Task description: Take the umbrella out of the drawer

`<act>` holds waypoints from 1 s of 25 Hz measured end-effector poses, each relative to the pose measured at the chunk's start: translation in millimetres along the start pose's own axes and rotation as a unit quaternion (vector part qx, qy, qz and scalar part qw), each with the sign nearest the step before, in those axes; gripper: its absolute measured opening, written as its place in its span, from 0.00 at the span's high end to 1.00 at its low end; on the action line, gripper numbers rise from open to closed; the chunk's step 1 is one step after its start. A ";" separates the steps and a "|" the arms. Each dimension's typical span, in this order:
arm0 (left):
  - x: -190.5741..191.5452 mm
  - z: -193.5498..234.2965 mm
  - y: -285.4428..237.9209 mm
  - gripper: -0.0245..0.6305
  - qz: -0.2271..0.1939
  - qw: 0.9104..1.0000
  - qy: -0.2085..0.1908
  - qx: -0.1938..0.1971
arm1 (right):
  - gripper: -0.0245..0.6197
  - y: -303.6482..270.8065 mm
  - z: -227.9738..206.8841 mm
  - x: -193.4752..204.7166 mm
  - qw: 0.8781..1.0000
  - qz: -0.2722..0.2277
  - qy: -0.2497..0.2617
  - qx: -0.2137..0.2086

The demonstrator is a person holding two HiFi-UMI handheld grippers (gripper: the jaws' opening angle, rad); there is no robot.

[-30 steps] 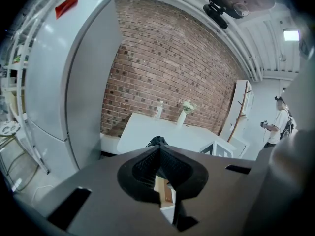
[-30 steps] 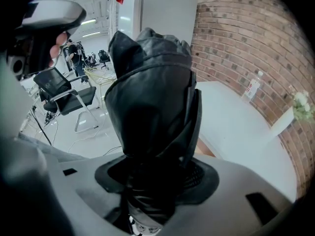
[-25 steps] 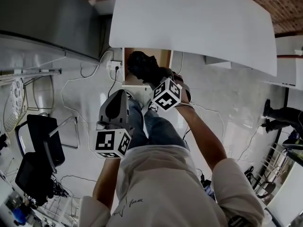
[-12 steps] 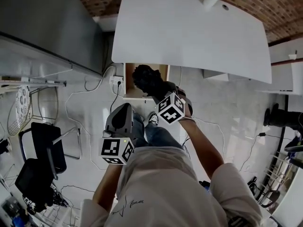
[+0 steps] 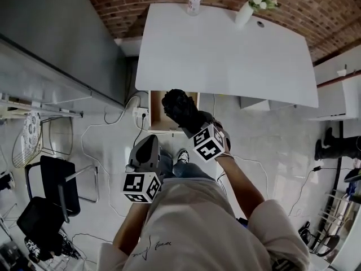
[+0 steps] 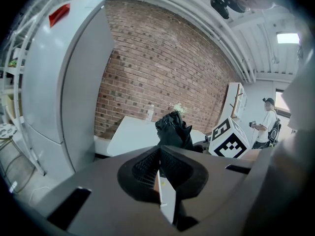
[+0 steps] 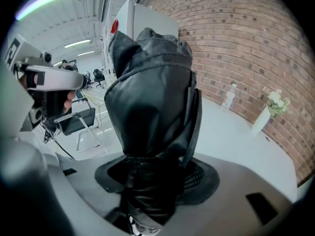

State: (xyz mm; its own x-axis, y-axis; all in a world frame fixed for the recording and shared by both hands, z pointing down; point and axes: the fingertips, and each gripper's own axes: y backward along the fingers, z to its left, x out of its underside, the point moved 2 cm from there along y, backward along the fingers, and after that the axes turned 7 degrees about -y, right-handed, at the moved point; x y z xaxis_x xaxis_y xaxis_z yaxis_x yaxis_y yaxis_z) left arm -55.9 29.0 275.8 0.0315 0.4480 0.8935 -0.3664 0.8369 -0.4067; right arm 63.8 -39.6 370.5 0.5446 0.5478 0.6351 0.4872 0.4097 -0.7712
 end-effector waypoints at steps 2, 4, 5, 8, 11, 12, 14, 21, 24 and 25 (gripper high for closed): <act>-0.9 0.0 3.0 0.94 -0.004 1.000 0.001 -0.001 | 0.58 7.5 1.5 -4.7 1.000 -0.011 -0.010 -0.002; -1.7 -1.2 7.2 0.94 -0.007 1.000 0.002 -0.003 | 0.58 16.9 4.2 -8.6 1.000 -0.023 -0.014 -0.003; -2.4 -1.7 9.1 0.94 -0.008 1.000 0.003 -0.004 | 0.58 21.9 5.4 -10.5 0.999 -0.029 -0.015 -0.003; -7.0 0.2 13.4 0.94 -0.015 1.000 0.001 -0.010 | 0.58 35.2 10.7 -20.5 0.999 -0.047 -0.014 -0.006; -12.9 4.3 18.1 0.94 -0.026 1.000 -0.004 -0.017 | 0.58 48.7 15.7 -28.8 0.998 -0.064 -0.011 -0.006; -15.2 5.7 19.4 0.94 -0.030 0.999 -0.004 -0.019 | 0.58 53.6 16.3 -30.7 0.997 -0.071 -0.013 -0.005; -19.3 8.0 21.9 0.94 -0.039 0.999 -0.002 -0.023 | 0.58 63.2 16.5 -33.8 0.996 -0.085 -0.021 -0.005; -29.4 9.1 35.2 0.94 -0.057 0.998 0.004 -0.025 | 0.58 100.5 15.5 -43.1 0.990 -0.133 -0.053 0.004; -34.2 8.8 41.1 0.94 -0.062 0.998 0.000 -0.028 | 0.58 117.9 14.1 -41.8 0.986 -0.156 -0.057 0.012; -36.3 8.5 42.7 0.94 -0.064 0.998 0.000 -0.028 | 0.58 123.3 13.1 -42.2 0.985 -0.164 -0.059 0.016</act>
State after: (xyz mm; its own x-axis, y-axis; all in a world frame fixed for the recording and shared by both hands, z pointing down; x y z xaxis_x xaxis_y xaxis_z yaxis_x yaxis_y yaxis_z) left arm -80.6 45.8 227.6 0.0740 0.3364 0.9388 -0.3071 0.9033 -0.2995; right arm 92.0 -2.6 248.0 0.2773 0.4625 0.8421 0.6013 0.6001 -0.5276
